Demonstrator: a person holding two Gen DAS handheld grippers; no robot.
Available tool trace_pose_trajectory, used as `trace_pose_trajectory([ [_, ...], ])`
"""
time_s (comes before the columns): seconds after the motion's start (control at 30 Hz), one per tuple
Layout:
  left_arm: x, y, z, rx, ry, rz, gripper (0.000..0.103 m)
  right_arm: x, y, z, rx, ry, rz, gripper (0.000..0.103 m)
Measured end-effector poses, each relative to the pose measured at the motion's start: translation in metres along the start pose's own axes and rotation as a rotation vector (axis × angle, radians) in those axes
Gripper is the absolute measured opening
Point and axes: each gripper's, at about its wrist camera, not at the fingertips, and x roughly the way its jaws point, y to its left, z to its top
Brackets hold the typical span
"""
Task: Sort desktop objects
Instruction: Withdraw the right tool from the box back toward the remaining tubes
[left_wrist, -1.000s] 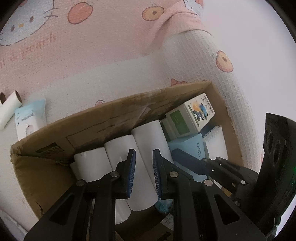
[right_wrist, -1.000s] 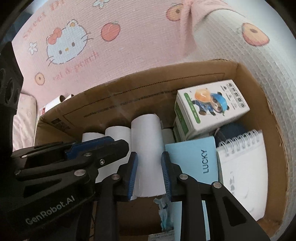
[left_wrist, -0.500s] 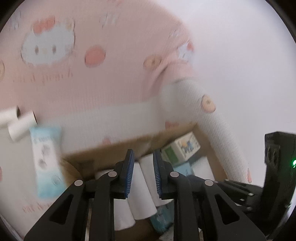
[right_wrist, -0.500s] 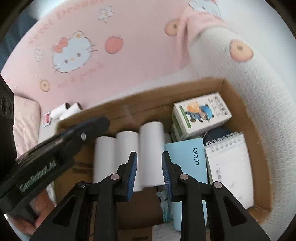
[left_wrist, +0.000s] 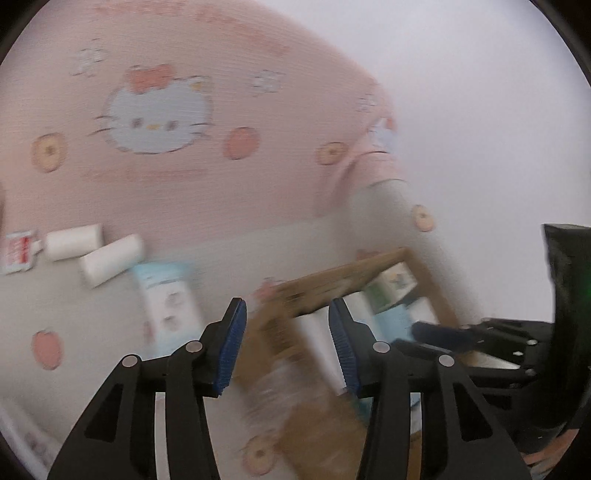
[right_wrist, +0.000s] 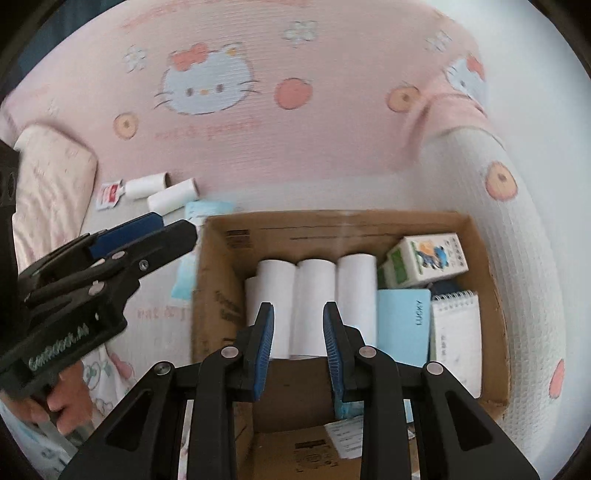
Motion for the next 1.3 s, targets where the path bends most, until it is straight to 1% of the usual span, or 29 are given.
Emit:
trace_pose_trajectory([
  [0.07, -0.014, 0.016, -0.008, -0.016, -0.035, -0.004, 0.05, -0.005, 0.014, 0.0, -0.034, -0.003, -0.008, 0.023],
  [0.13, -0.024, 0.026, -0.017, -0.005, -0.058, -0.019, 0.05, -0.005, 0.026, 0.002, -0.059, -0.006, -0.013, 0.023],
  [0.17, -0.029, 0.029, -0.022, 0.015, -0.07, -0.009, 0.05, -0.007, 0.032, 0.001, -0.072, -0.006, -0.016, 0.023],
  [0.23, -0.036, 0.032, -0.032, 0.067, -0.104, 0.039, 0.05, -0.007, 0.046, 0.004, -0.098, -0.004, -0.024, 0.023],
  [0.27, -0.038, 0.032, -0.035, 0.088, -0.113, 0.051, 0.05, -0.008, 0.055, 0.006, -0.112, -0.011, -0.03, 0.023],
  [0.33, -0.04, 0.032, -0.041, 0.157, -0.129, 0.107, 0.049, -0.009, 0.068, 0.009, -0.139, -0.024, -0.03, 0.023],
  [0.37, -0.041, 0.033, -0.044, 0.176, -0.132, 0.123, 0.049, -0.01, 0.074, 0.01, -0.152, -0.028, -0.027, 0.023],
  [0.47, -0.043, 0.038, -0.049, 0.202, -0.138, 0.128, 0.049, -0.009, 0.094, 0.014, -0.191, -0.031, -0.015, 0.023],
  [0.53, -0.041, 0.046, -0.048, 0.186, -0.12, 0.147, 0.049, -0.008, 0.103, 0.016, -0.21, -0.033, -0.016, 0.023],
  [0.57, -0.038, 0.051, -0.047, 0.17, -0.094, 0.139, 0.049, -0.007, 0.107, 0.016, -0.221, -0.032, -0.015, 0.023],
  [0.6, -0.032, 0.061, -0.045, 0.132, -0.05, 0.123, 0.049, -0.005, 0.113, 0.017, -0.229, -0.029, -0.013, 0.023],
  [0.63, -0.029, 0.07, -0.044, 0.097, -0.026, 0.12, 0.049, -0.004, 0.116, 0.017, -0.234, -0.029, -0.01, 0.023],
  [0.7, -0.023, 0.087, -0.043, 0.035, -0.005, 0.122, 0.049, 0.0, 0.122, 0.017, -0.23, -0.019, 0.004, 0.023],
  [0.77, -0.021, 0.105, -0.044, -0.011, -0.003, 0.124, 0.049, 0.005, 0.126, 0.018, -0.225, -0.012, 0.02, 0.023],
  [0.8, -0.019, 0.119, -0.044, -0.038, -0.006, 0.139, 0.049, 0.008, 0.129, 0.017, -0.227, -0.007, 0.029, 0.023],
  [0.87, -0.016, 0.133, -0.046, -0.048, -0.015, 0.167, 0.049, 0.015, 0.132, 0.018, -0.229, 0.005, 0.04, 0.023],
  [0.9, -0.014, 0.14, -0.048, -0.026, -0.032, 0.224, 0.049, 0.019, 0.135, 0.019, -0.235, 0.014, 0.052, 0.024],
  [0.97, -0.01, 0.147, -0.053, 0.052, -0.067, 0.352, 0.049, 0.027, 0.14, 0.019, -0.242, 0.031, 0.071, 0.024],
  [1.0, -0.008, 0.15, -0.054, 0.064, -0.062, 0.382, 0.049, 0.031, 0.144, 0.019, -0.245, 0.038, 0.075, 0.024],
  [1.03, -0.005, 0.154, -0.053, 0.054, -0.048, 0.389, 0.049, 0.035, 0.147, 0.019, -0.249, 0.042, 0.079, 0.024],
  [1.13, -0.001, 0.17, -0.048, -0.061, -0.019, 0.262, 0.049, 0.048, 0.156, 0.02, -0.25, 0.054, 0.106, 0.024],
  [1.17, 0.002, 0.175, -0.046, -0.09, -0.01, 0.238, 0.049, 0.055, 0.16, 0.021, -0.247, 0.058, 0.118, 0.024],
  [1.2, 0.007, 0.182, -0.043, -0.127, 0.004, 0.222, 0.049, 0.06, 0.162, 0.022, -0.242, 0.059, 0.123, 0.024],
  [1.3, 0.019, 0.195, -0.039, -0.168, 0.037, 0.22, 0.049, 0.074, 0.168, 0.026, -0.23, 0.051, 0.125, 0.024],
])
